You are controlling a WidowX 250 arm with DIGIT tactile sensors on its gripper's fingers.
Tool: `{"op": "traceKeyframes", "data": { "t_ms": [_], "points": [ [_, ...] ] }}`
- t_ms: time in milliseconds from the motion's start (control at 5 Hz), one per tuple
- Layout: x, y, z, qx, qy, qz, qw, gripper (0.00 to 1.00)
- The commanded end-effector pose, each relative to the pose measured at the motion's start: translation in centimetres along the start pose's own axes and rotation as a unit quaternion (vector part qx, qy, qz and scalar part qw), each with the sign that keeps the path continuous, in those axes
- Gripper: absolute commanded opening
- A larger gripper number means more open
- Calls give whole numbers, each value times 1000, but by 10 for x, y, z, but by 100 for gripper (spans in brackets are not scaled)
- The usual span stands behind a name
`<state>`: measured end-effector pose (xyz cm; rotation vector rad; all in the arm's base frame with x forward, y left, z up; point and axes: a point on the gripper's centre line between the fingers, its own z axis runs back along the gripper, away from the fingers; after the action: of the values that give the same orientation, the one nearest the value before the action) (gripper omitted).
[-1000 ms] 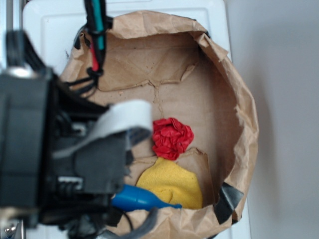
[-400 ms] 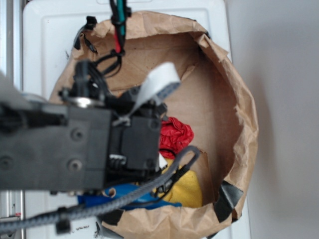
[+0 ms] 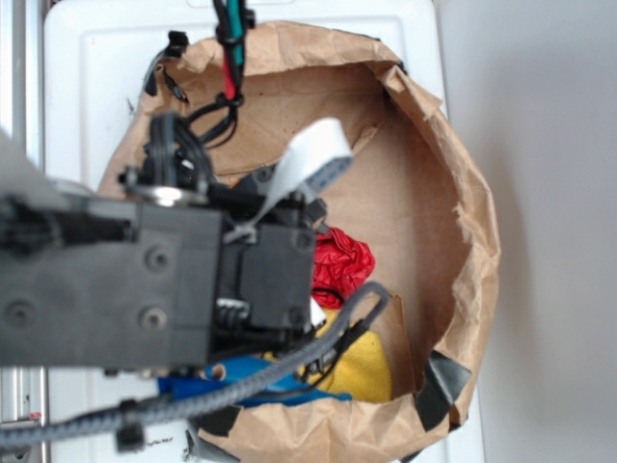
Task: Grab the red paper.
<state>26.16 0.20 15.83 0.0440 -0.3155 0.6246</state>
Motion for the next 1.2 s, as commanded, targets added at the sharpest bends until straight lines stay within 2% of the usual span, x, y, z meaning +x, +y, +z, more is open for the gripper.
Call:
{"op": "traceKeyframes", "data": {
  "t_ms": [0,200,400,600,800,1000],
  "points": [
    [13,-21,-11,-3,-53,35,998,100],
    [30,-39,-34,-4,-56,60,997,100],
    [37,-46,-61,6,-39,52,998,100],
    [37,-47,-79,6,-30,37,999,100],
    [33,-45,-93,27,-15,21,999,100],
    [30,-40,-95,39,-26,10,999,100]
  ]
}}
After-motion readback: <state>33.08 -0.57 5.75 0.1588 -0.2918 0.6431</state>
